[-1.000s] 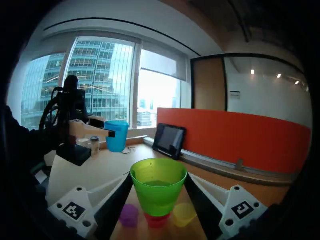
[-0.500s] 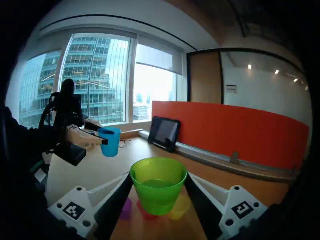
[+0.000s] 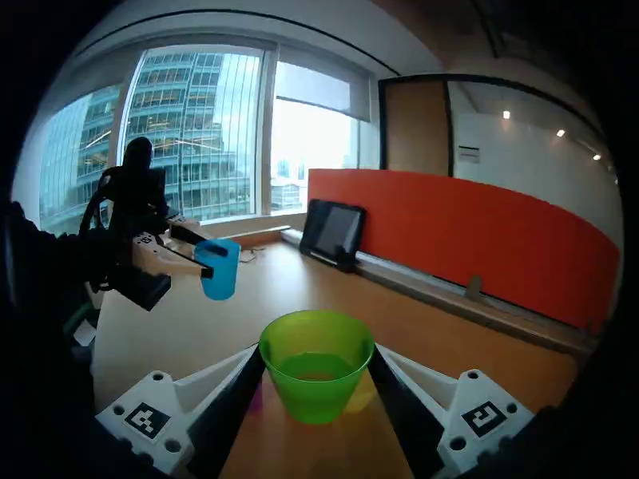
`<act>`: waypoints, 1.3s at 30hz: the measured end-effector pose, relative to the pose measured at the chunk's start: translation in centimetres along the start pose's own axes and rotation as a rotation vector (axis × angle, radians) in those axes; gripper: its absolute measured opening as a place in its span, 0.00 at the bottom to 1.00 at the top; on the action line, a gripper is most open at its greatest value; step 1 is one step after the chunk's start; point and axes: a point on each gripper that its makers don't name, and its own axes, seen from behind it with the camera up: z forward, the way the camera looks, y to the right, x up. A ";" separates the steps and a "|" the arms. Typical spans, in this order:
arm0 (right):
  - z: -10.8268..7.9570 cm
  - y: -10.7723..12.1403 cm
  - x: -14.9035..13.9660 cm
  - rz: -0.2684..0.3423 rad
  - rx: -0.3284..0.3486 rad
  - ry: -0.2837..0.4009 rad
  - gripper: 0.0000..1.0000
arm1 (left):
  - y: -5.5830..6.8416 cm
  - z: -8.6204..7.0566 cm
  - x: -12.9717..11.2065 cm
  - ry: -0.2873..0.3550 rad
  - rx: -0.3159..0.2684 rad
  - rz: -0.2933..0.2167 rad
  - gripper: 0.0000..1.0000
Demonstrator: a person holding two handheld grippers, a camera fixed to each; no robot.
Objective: Pour water
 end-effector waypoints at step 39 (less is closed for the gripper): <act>1.4 -1.8 -12.9 0.026 0.070 -0.268 0.92 | 4.4 2.6 -13.7 -0.284 -0.131 0.036 0.86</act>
